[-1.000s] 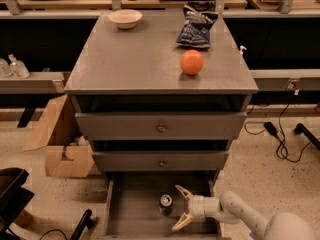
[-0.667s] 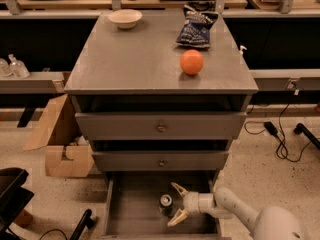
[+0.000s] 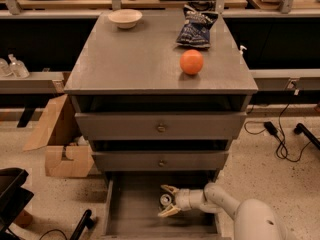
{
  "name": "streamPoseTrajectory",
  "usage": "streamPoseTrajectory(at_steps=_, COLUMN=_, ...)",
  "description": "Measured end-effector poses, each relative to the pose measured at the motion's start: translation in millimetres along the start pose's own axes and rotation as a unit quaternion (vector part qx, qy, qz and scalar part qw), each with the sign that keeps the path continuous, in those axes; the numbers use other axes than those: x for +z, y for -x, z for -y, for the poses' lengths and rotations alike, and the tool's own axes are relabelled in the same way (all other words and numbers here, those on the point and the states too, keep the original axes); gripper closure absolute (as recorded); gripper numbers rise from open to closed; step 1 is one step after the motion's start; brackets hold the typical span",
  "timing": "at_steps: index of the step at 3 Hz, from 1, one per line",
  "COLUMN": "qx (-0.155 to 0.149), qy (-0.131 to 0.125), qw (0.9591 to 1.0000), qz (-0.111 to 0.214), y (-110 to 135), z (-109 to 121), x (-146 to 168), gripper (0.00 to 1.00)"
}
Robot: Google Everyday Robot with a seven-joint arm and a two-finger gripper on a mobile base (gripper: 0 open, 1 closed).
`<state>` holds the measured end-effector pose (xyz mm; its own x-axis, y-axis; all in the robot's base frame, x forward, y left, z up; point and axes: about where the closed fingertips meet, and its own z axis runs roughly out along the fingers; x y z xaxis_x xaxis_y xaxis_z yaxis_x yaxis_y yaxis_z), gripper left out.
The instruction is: Pick green can from bottom drawer and place on counter
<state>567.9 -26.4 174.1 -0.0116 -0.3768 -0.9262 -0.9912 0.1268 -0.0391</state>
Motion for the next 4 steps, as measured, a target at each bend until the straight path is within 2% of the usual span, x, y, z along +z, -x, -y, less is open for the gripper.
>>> streamPoseTrajectory(at_steps=1, qx=-0.003, qy=0.003, qw=1.0, qz=-0.007, y=-0.8, z=-0.2, x=3.0, gripper=0.47)
streamPoseTrajectory(at_steps=2, qx=-0.002, qy=0.008, qw=0.9999, qz=-0.009, y=14.9, z=-10.5, x=-19.3, gripper=0.72)
streamPoseTrajectory(at_steps=3, qx=0.01, qy=0.019, qw=0.9997, qz=0.012, y=50.0, z=-35.3, x=-49.3, gripper=0.94)
streamPoseTrajectory(at_steps=4, qx=0.025, qy=0.032, qw=0.9983, qz=0.041, y=101.1, z=-56.5, x=-93.8, gripper=1.0)
